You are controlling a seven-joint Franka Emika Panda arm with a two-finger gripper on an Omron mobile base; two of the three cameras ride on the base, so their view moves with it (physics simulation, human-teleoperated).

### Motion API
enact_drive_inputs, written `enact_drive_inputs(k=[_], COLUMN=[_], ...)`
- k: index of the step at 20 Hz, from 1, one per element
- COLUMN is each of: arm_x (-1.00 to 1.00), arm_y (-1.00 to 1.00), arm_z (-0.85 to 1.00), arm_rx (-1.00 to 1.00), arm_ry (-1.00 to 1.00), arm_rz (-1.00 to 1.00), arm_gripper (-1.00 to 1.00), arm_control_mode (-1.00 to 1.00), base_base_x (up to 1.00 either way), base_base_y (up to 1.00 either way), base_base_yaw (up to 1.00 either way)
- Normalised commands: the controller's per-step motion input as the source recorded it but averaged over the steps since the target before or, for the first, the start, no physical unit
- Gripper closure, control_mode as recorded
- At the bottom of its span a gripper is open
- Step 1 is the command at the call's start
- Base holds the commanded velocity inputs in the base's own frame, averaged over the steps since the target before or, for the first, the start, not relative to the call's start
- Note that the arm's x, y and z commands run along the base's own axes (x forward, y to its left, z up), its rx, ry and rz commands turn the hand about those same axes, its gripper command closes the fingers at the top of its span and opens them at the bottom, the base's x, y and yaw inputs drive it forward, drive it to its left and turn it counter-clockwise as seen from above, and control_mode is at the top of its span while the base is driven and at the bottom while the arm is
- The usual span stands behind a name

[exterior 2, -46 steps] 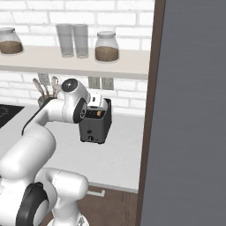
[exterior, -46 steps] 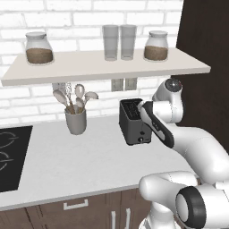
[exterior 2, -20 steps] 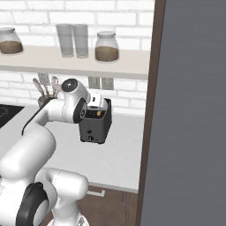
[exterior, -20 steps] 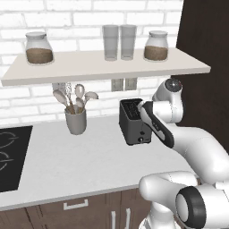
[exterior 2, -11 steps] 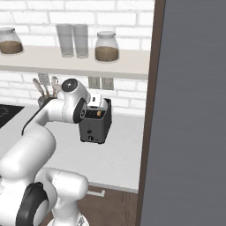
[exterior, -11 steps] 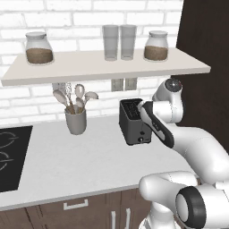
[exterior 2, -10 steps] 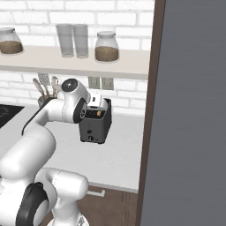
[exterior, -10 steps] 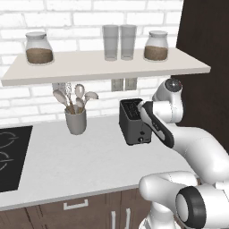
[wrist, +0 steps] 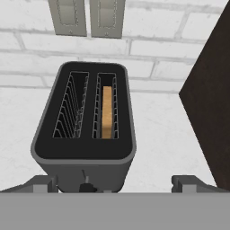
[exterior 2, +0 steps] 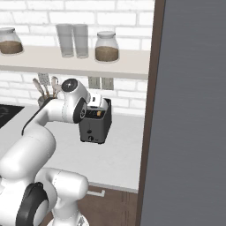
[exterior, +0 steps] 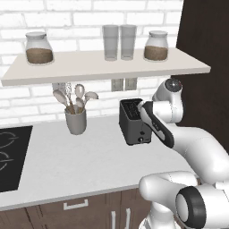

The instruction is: Start the toaster. Once the lever pops up, take the bread to the plate on the dining counter.

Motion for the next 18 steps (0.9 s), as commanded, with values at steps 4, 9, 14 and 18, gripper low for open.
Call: enact_drive_inputs(k=[4,9,14,18], arm_x=[0.0,0.0,0.0,0.0], arm_y=[0.0,0.0,0.0,0.0], arm_z=[0.0,0.0,0.0,0.0], arm_rx=[0.0,0.0,0.0,0.0], arm_ry=[0.0,0.0,0.0,0.0], arm_rz=[0.0,0.0,0.0,0.0], arm_gripper=[-1.0,-1.0,-1.0,-1.0], arm_control_mode=[-1.0,-1.0,-1.0,-1.0], base_base_x=[0.0,0.0,0.0,0.0], base_base_y=[0.0,0.0,0.0,0.0], base_base_yaw=[0.0,0.0,0.0,0.0])
